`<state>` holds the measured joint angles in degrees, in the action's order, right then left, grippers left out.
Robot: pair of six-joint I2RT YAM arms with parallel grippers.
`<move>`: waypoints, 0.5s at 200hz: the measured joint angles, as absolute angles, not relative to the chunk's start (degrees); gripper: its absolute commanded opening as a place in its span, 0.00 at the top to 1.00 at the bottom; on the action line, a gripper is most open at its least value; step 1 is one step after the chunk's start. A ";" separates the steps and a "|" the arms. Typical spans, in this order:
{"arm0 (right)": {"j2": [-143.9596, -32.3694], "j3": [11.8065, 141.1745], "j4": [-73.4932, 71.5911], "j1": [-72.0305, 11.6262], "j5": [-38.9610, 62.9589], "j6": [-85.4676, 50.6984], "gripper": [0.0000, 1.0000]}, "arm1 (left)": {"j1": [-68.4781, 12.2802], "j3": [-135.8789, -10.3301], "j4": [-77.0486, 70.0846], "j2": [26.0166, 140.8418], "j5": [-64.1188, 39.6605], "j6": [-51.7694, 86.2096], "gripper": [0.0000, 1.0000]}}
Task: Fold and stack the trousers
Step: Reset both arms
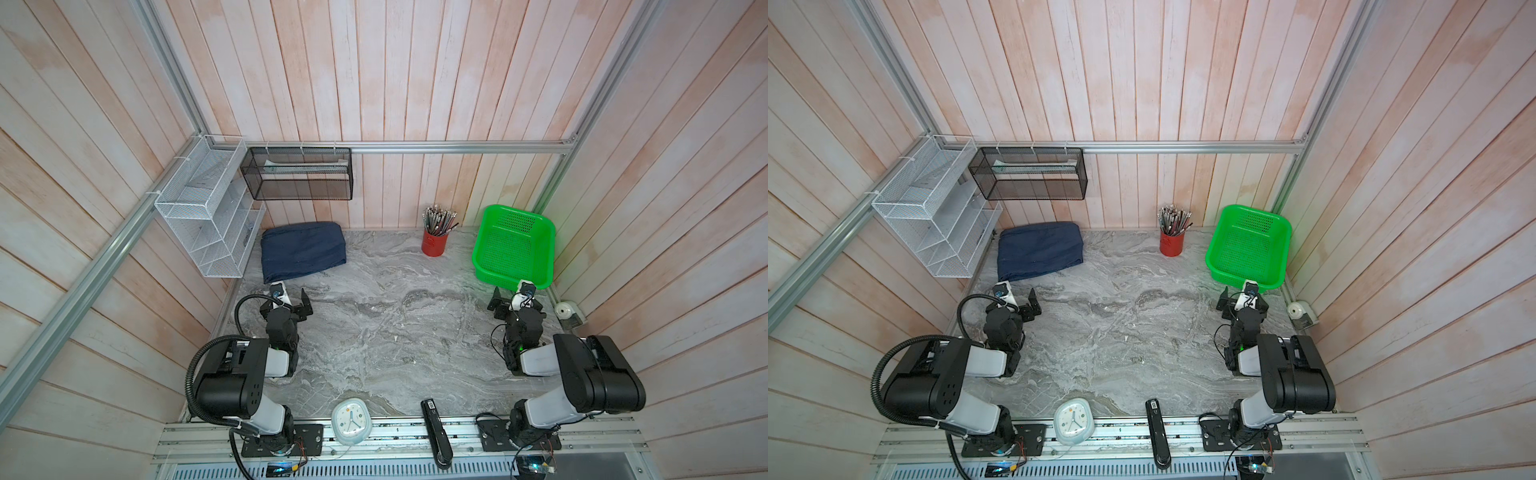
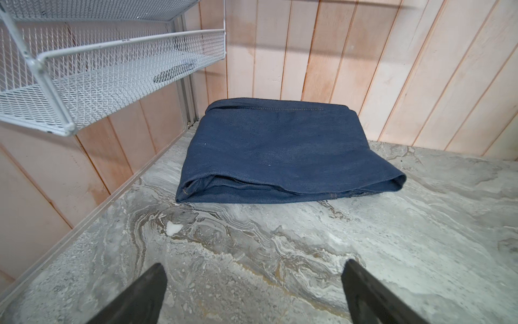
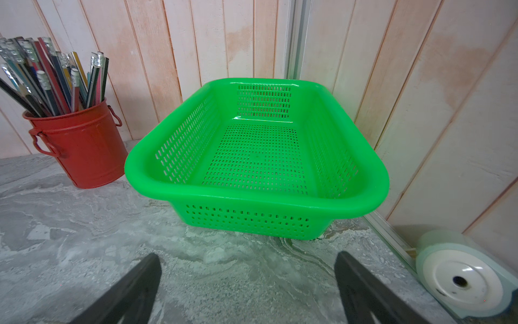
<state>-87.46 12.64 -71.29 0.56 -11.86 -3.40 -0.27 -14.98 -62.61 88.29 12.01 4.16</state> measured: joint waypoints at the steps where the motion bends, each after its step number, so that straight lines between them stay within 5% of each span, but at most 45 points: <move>1: -87.46 12.64 -71.26 0.56 -11.86 -3.40 0.02 | -0.27 -14.98 -62.61 88.29 11.99 4.16 0.00; 100: -87.46 12.64 -70.65 0.56 -11.81 -3.38 0.02 | -0.27 -15.05 -62.59 88.29 11.97 4.10 0.00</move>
<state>-87.46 12.64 -70.65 0.56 -11.81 -3.38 -0.27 -15.05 -62.59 88.29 11.97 4.10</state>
